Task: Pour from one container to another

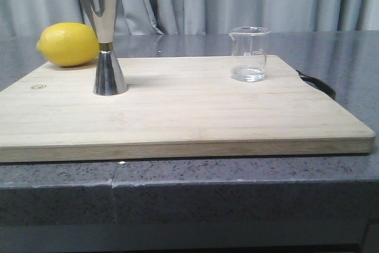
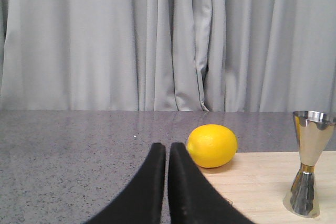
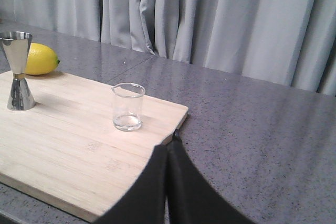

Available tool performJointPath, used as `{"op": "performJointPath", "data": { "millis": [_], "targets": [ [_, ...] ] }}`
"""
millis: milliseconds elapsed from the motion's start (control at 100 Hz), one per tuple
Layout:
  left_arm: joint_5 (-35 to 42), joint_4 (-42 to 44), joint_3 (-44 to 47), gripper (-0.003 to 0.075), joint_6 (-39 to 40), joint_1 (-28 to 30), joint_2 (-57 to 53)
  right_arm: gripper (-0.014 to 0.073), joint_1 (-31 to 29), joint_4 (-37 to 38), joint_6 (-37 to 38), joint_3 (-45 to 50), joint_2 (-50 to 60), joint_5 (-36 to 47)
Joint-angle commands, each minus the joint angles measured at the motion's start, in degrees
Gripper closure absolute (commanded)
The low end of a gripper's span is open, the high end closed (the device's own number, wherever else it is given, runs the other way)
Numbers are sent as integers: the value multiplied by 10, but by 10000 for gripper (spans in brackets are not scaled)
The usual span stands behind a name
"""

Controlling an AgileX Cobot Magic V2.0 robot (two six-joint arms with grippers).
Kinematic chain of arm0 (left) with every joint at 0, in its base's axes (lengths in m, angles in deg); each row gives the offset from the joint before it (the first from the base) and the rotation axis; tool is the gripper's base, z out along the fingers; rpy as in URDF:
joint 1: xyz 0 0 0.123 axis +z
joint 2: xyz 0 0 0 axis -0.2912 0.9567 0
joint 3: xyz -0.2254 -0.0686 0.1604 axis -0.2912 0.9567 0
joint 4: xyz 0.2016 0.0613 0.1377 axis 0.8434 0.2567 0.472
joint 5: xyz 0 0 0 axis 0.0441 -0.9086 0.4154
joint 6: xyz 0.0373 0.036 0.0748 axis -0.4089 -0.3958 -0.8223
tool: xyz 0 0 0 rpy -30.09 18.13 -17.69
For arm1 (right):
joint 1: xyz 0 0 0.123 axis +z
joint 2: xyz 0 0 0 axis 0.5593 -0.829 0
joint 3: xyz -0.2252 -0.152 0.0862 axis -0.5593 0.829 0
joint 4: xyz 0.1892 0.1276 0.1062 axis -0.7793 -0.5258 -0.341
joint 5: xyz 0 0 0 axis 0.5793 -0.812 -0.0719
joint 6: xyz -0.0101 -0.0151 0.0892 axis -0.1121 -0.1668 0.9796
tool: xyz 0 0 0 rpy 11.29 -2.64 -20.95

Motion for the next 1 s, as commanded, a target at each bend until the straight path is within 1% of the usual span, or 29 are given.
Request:
{"op": "performJointPath", "data": {
  "millis": [0, 50, 230, 390, 500, 660, 990],
  "targets": [
    [38, -101, -11, 739, -91, 1, -11, 661, -2, 0, -1, -13, 7, 46],
    [38, -108, -3, 739, -122, 1, -12, 661, -2, 0, -1, -13, 7, 46],
    [39, -100, 36, 739, -122, 1, -14, 661, -2, 0, -1, -12, 7, 46],
    [62, -66, 74, 739, -122, 1, -14, 661, -2, 0, -1, -9, 7, 44],
    [58, -49, 75, 739, -122, 3, -14, 661, -2, 0, -1, -9, 7, 44],
    [56, -46, 75, 739, -122, 24, -14, 661, -2, 0, -1, -9, 7, 44],
    [54, -48, 75, 739, -122, 24, -14, 661, -2, 0, -1, -9, 7, 44]
  ]
}}
